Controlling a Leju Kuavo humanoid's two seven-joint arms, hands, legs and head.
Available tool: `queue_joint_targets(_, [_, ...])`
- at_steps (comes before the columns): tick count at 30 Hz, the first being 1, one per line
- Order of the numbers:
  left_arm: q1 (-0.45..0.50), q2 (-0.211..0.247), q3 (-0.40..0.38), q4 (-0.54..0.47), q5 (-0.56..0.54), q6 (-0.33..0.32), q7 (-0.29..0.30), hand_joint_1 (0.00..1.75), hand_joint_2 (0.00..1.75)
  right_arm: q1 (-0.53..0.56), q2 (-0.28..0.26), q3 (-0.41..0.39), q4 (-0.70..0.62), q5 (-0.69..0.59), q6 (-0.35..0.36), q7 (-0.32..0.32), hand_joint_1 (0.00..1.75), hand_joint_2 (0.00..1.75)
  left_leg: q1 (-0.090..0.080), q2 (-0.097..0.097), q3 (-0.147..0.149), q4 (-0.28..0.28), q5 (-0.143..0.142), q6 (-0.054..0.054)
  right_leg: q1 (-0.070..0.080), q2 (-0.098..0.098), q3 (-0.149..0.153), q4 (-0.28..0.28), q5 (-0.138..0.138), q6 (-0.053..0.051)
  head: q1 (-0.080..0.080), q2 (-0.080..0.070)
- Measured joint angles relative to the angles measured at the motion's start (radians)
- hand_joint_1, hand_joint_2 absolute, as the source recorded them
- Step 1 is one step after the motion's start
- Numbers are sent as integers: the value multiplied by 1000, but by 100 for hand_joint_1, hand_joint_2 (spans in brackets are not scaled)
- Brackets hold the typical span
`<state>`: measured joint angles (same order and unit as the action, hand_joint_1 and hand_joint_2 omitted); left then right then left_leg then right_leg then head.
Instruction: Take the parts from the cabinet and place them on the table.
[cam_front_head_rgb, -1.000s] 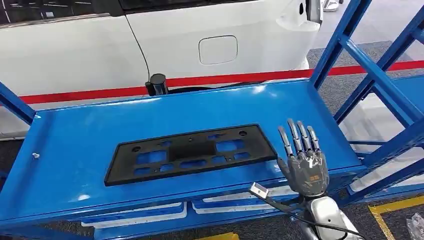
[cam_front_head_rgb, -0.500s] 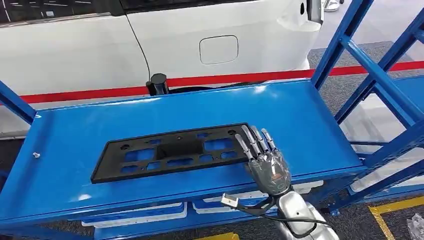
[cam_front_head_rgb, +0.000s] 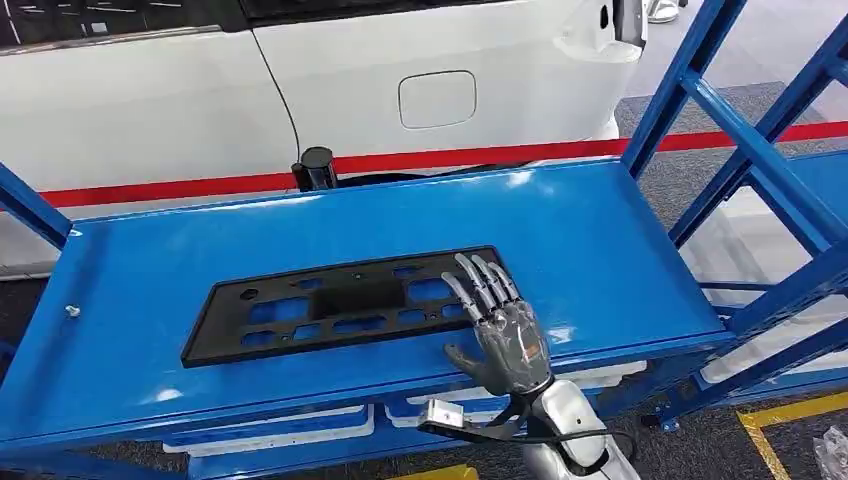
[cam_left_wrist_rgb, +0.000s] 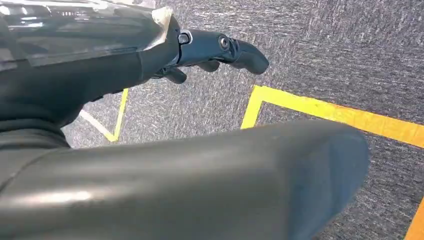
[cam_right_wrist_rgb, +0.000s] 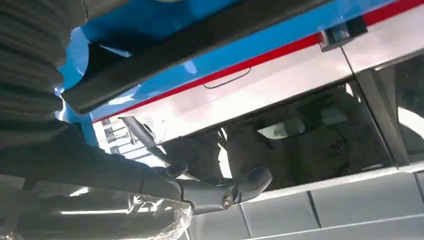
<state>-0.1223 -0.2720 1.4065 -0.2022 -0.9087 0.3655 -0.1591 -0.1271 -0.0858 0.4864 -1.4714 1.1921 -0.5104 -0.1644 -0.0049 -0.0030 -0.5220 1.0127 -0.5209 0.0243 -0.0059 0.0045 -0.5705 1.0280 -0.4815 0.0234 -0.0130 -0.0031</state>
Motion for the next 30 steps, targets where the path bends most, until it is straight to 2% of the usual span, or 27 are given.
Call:
queue_joint_targets(7, [0, 0, 0, 0, 0, 1, 6, 0, 0, 2, 11, 0, -22, -19, 12, 0, 0, 175, 0, 0, 0, 0, 0, 0, 0, 0, 0, 0, 0, 0, 0, 0])
queue_joint_targets(8, [0, 0, 0, 0, 0, 2, 7, 0, 0, 1, 12, 0, -22, -21, 12, 0, 16, 175, 0, 0, 0, 0, 0, 0, 0, 0, 0, 0, 0, 0, 0, 0])
queue_joint_targets(9, [0, 0, 0, 0, 0, 3, 8, 0, 0, 0, 13, -1, -22, -21, 12, 0, 49, 175, 0, 0, 0, 0, 0, 0, 0, 0, 0, 0, 0, 0, 0, 0])
queue_joint_targets(10, [0, 0, 0, 0, 0, 4, 8, 0, 0, -3, 13, -3, -22, -21, 12, 0, 138, 175, 0, 0, 0, 0, 0, 0, 0, 0, 0, 0, 0, 0, 0, 0])
queue_joint_targets(11, [0, 0, 0, 0, 0, 5, 8, 0, 0, -8, 14, -7, -18, -18, 12, 3, 134, 175, 0, 0, 0, 0, 0, 0, 0, 0, 0, 0, 0, 0, 0, 0])
queue_joint_targets(12, [0, 0, 0, 0, 0, 6, 8, 0, 0, -13, 14, -11, -14, -14, 11, 11, 162, 175, 0, 0, 0, 0, 0, 0, 0, 0, 0, 0, 0, 0, 0, 0])
queue_joint_targets(13, [0, 0, 0, 0, 0, 8, 8, 0, 0, -20, 14, -18, -6, -5, 8, 23, 164, 175, 0, 0, 0, 0, 0, 0, 0, 0, 0, 0, 0, 0, 0, 0])
queue_joint_targets(14, [0, 0, -1, 0, 0, 10, 8, 0, 0, -27, 16, -24, 4, 9, 5, 36, 145, 175, 0, 0, 0, 0, 0, 0, 0, 0, 0, 0, 0, 0, 0, 0])
queue_joint_targets(15, [0, 0, -1, 0, 0, 12, 8, 0, 0, -34, 17, -30, 16, 22, 3, 48, 150, 175, 0, 0, 0, 0, 0, 0, 0, 0, 0, 0, 0, 0, 0, 0])
queue_joint_targets(16, [0, 0, -1, 0, 1, 13, 7, 0, 0, -40, 19, -40, 33, 34, 3, 60, 147, 175, 0, 0, 0, 0, 0, 0, 0, 0, 0, 0, 0, 0, 0, 0])
queue_joint_targets(17, [0, 0, -1, 0, 1, 15, 7, 0, 0, -46, 19, -48, 49, 40, 4, 69, 120, 175, 0, 0, 0, 0, 0, 0, 0, 0, 0, 0, 0, 0, 0, 0])
queue_joint_targets(20, [0, 2, -3, 0, 2, 16, 7, 0, 0, -61, 22, -80, 105, 51, 20, 95, 120, 175, 0, 0, 0, 0, 0, 0, 0, 0, 1, 0, 0, 0, 0, 0])
queue_joint_targets(28, [1, 2, -14, 0, 2, 16, 6, 0, 0, -83, 33, -116, 177, 52, 28, 101, 120, 175, 0, 0, 0, 0, 0, 0, 0, 0, 0, 0, 0, 0, 0, 0])
queue_joint_targets(29, [1, 2, -15, 0, 2, 16, 6, 0, 0, -84, 34, -117, 181, 52, 28, 101, 0, 175, 0, 0, 0, 0, 0, 0, 0, 0, 0, 0, 0, 0, 0, 0])
queue_joint_targets(30, [1, 2, -16, 0, 2, 16, 6, 0, 0, -84, 34, -119, 184, 52, 28, 101, 0, 175, 0, 0, 0, 0, 0, 0, 0, 0, 0, 0, 0, 0, 0, 0])
